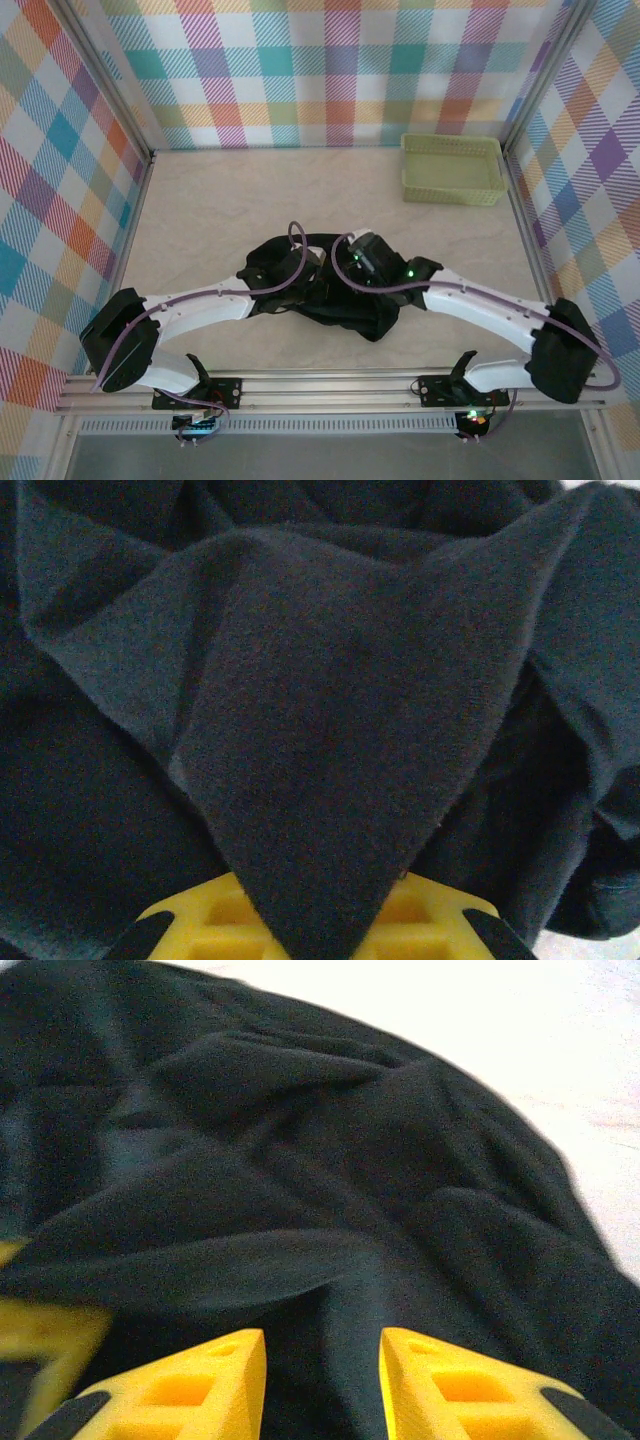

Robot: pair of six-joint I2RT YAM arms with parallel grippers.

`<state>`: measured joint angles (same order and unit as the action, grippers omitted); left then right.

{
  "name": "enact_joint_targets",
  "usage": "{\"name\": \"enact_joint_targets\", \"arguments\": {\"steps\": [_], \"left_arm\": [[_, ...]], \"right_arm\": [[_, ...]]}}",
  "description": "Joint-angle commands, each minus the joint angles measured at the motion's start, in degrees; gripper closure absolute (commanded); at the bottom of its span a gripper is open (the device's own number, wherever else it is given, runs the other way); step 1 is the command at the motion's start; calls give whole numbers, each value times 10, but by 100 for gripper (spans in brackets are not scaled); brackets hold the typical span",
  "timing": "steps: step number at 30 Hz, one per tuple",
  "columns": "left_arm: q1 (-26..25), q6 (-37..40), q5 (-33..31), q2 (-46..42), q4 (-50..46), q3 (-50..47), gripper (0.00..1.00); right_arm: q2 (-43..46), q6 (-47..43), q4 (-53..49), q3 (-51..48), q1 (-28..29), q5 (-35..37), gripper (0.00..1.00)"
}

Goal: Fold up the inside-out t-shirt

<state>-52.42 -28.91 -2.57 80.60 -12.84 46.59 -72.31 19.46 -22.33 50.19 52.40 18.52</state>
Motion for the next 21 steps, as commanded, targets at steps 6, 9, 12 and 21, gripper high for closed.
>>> {"name": "enact_joint_targets", "arguments": {"steps": [6,9,12,21], "left_arm": [[-5,-5,-20,-25,26,-22,85],[-5,-6,-24,-29,24,-23,85],[-5,-6,-28,-30,24,-26,84],[-5,-10,-24,-33,26,-25,84]], "right_arm": [[-5,83,87,-52,26,-96,67],[-42,86,121,-49,26,-101,67],[-72,75,140,-43,26,-90,66],[-135,50,208,-39,15,-85,60]]}}
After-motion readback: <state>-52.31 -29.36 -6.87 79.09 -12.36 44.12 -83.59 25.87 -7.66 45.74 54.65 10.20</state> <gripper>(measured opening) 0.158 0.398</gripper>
